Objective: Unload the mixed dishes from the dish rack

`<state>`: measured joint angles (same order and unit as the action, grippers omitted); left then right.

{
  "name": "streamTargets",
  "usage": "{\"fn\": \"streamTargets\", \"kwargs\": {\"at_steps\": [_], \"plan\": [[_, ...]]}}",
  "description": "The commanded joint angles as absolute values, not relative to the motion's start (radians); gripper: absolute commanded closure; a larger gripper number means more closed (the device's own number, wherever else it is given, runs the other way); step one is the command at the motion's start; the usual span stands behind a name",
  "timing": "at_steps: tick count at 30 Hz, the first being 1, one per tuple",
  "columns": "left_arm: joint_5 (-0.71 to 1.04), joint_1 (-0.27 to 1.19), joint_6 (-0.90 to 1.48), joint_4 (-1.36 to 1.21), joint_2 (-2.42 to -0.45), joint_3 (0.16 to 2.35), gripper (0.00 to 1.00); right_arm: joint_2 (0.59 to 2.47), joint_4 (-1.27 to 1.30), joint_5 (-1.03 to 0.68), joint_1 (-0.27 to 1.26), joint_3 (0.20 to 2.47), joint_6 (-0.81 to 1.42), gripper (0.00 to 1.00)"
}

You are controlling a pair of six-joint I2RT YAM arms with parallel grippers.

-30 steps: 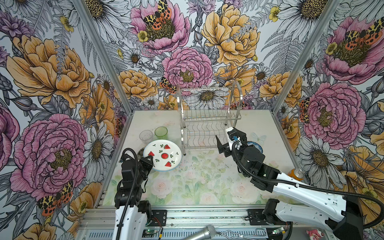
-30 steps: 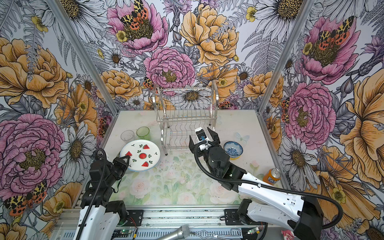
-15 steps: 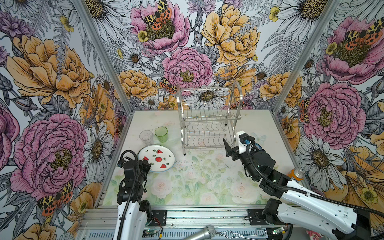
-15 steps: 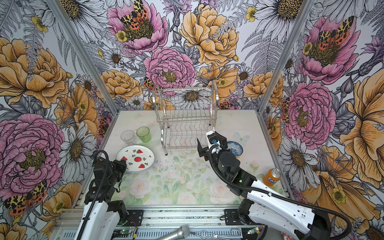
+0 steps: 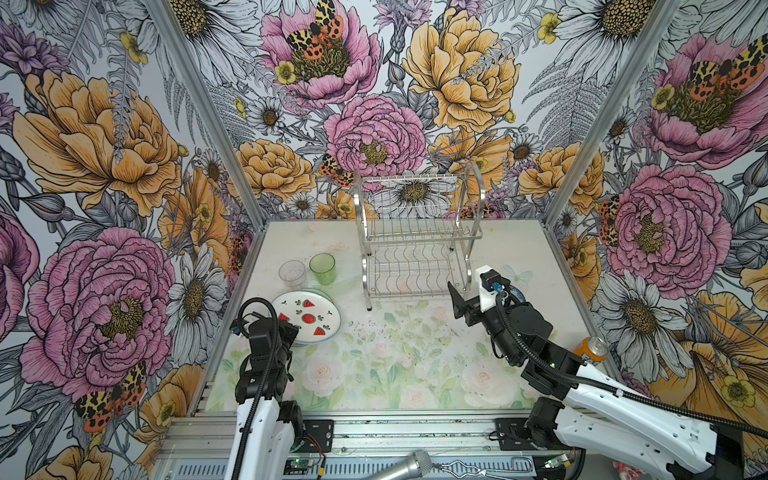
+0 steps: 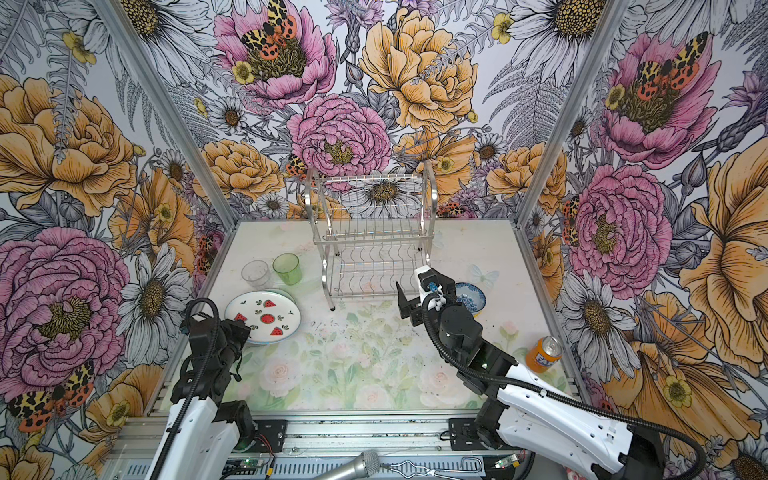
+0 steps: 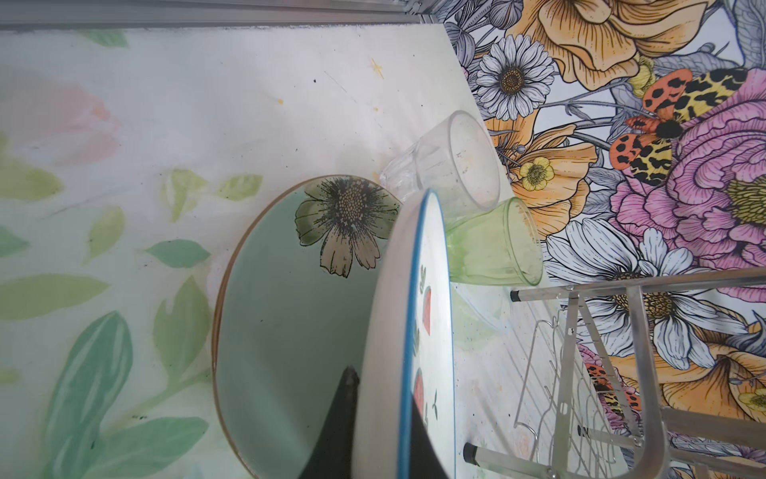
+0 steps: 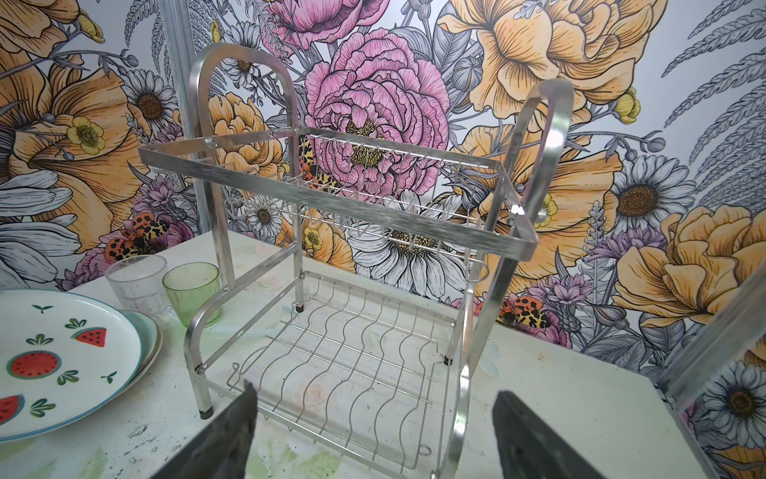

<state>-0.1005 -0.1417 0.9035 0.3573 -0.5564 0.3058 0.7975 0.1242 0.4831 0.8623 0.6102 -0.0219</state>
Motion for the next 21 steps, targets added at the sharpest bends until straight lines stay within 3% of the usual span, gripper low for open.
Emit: {"fn": "streamTargets", "kwargs": {"at_steps": [1, 3, 5, 12, 14, 21], "plan": [[-0.153, -0.153, 0.861, 0.293, -0.579, 0.299, 0.98, 0.776, 0.117, 0.471, 0.857, 0.604, -0.008, 0.10], [-0.150, -0.155, 0.857, 0.291, -0.598, 0.301, 0.96, 0.772, 0.114, 0.471, 0.856, 0.603, -0.006, 0.10], [-0.144, -0.156, 0.853, 0.290, -0.617, 0.303, 0.85, 0.769, 0.111, 0.475, 0.857, 0.603, -0.007, 0.10], [-0.134, -0.160, 0.845, 0.293, -0.667, 0.313, 0.74, 0.768, 0.108, 0.485, 0.856, 0.600, -0.002, 0.10], [-0.127, -0.160, 0.844, 0.293, -0.674, 0.313, 0.57, 0.768, 0.107, 0.489, 0.855, 0.599, -0.002, 0.10], [-0.127, -0.163, 0.839, 0.296, -0.679, 0.310, 0.49, 0.769, 0.107, 0.495, 0.853, 0.596, -0.001, 0.10]]}}
